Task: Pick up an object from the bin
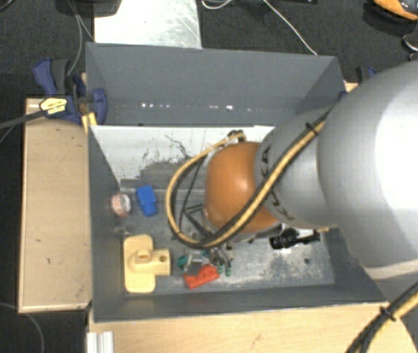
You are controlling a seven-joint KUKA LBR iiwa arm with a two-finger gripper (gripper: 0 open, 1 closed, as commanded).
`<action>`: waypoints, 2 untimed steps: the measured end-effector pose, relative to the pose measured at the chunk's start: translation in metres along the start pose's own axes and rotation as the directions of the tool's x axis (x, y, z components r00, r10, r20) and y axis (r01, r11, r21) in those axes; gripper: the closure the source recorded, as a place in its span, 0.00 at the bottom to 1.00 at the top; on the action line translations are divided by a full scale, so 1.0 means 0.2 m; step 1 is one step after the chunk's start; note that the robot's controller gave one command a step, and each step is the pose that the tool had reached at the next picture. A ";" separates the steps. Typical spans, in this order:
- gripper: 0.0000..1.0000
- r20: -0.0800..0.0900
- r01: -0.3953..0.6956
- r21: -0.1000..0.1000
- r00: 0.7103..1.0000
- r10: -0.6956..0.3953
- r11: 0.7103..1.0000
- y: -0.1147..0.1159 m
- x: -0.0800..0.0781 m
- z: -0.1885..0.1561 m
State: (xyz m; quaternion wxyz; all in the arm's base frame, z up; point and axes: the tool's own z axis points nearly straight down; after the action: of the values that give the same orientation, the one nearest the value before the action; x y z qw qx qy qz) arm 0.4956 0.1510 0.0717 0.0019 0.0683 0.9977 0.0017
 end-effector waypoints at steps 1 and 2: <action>1.00 0.003 0.015 -0.002 1.000 -0.015 1.000 0.00 -0.06 -0.13; 1.00 0.004 0.013 -0.003 1.000 -0.013 1.000 0.08 -0.09 -0.23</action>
Offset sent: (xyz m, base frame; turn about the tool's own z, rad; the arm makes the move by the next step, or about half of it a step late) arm 0.0179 0.0130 0.0451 -0.0113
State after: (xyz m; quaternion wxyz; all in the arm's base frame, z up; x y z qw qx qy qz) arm 0.5146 0.1648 0.1179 0.0041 0.0617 0.9981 0.0029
